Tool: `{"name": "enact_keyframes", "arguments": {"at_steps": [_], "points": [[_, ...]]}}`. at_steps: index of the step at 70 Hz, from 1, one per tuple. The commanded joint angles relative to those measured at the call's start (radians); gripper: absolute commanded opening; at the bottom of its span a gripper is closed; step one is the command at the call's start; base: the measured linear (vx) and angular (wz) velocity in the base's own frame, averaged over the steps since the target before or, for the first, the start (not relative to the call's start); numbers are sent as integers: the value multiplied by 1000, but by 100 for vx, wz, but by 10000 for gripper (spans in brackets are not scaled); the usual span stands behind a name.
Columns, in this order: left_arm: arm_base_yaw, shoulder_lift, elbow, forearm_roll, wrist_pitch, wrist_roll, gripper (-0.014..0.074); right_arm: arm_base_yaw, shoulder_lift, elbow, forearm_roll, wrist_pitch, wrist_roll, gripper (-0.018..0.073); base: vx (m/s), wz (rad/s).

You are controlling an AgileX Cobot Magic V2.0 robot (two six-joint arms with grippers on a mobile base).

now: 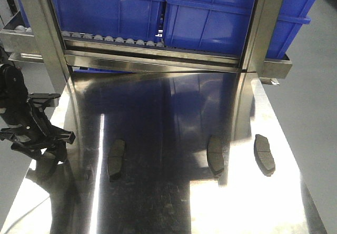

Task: Move and align brake pads A on conveyor
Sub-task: 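Lower the left gripper onto the brake pad nearest it and close, then lift the grasped brake pad off the table with the left gripper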

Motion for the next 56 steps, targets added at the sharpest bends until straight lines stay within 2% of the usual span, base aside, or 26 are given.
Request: {"name": "enact_keyframes", "arguments": {"at_steps": [1,13,26,36,56], "points": [[-6,-28,-19,-19,17,-11,412,-7,-15,6,-7,-76,-6,-10,0,0],[-28,-27,-19,-19,15,-11,209,-7,-15,6,-7,-76,-6,-10,0,0],[-81,-17,-18,-12,-6,-11,-5,-7,-15,6,-7,-76,-6,-10,0,0],[-113,-15,-18,-3,-24,-19,-7,-7,-15,6,-7,-76,-6,-10,0,0],[-144,-53,-18,132,-27,-122,-6,-7,-15,6,-7,-76,-6,-10,0,0]]}}
